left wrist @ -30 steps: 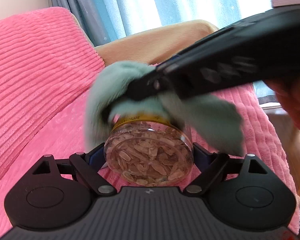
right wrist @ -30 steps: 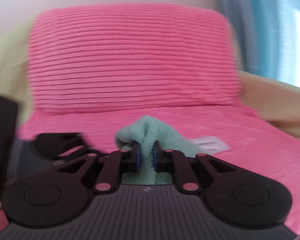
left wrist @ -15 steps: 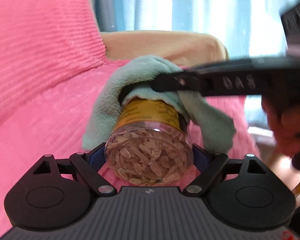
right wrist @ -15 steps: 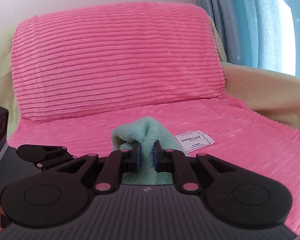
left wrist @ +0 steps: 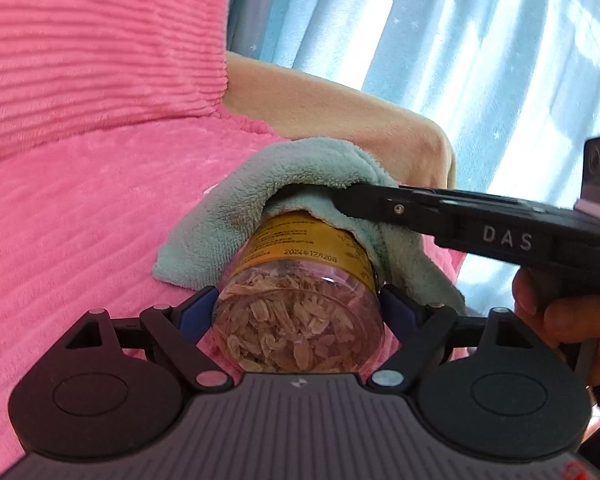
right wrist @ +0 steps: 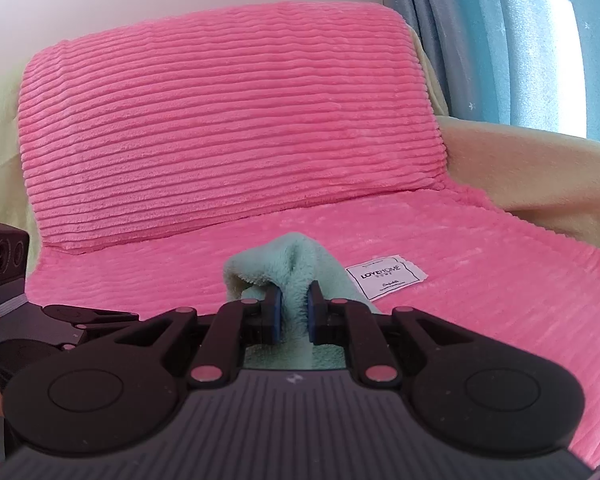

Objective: Clean container
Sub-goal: 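Hold the jar in the left tool while the right tool wipes the cloth back and forth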

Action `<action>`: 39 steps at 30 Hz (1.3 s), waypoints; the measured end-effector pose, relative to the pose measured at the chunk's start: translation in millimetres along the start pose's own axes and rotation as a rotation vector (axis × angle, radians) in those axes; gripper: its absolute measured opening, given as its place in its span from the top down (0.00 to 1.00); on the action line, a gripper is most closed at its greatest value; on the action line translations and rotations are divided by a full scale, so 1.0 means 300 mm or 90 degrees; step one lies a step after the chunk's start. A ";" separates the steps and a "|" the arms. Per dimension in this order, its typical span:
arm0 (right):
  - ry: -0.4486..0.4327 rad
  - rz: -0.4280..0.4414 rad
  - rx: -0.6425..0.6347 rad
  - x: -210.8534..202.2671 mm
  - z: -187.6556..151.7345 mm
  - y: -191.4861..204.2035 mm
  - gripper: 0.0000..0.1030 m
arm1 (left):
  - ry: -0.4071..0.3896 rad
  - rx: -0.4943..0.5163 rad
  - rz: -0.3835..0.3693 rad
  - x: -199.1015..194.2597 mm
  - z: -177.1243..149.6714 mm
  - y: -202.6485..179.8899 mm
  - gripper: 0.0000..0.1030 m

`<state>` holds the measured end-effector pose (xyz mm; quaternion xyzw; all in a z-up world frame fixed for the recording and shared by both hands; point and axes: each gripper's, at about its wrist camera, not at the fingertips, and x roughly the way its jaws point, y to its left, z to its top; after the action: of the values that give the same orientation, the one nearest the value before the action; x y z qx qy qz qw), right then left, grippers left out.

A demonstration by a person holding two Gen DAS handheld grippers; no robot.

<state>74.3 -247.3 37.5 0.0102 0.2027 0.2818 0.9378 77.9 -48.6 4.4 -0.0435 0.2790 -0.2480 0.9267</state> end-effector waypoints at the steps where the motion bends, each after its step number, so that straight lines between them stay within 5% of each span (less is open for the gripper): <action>1: 0.000 0.000 0.001 0.000 0.000 -0.001 0.90 | 0.001 0.027 0.011 0.004 0.006 -0.014 0.16; 6: -0.002 -0.007 -0.021 -0.006 -0.006 0.005 0.90 | 0.004 0.263 0.111 0.017 -0.029 -0.180 0.16; 10: -0.002 0.000 -0.059 -0.012 -0.012 0.030 0.89 | 0.000 0.296 0.123 0.038 -0.027 -0.210 0.16; 13: 0.000 0.042 -0.070 -0.022 -0.016 0.045 0.89 | -0.001 0.290 0.119 0.050 -0.017 -0.206 0.16; 28: -0.005 -0.009 -0.040 0.008 -0.009 -0.001 0.90 | -0.001 0.281 0.124 0.050 0.004 -0.185 0.16; 34: -0.004 -0.006 -0.037 0.007 -0.009 0.010 0.90 | 0.007 0.195 0.098 -0.003 0.009 -0.135 0.15; 39: 0.000 -0.001 -0.015 0.000 -0.008 -0.011 0.90 | -0.016 0.020 0.025 -0.006 0.057 -0.006 0.14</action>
<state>75.1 -250.2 34.8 -0.0007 0.1993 0.2831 0.9382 85.0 -50.2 20.0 -0.0264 0.2642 -0.2338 0.9353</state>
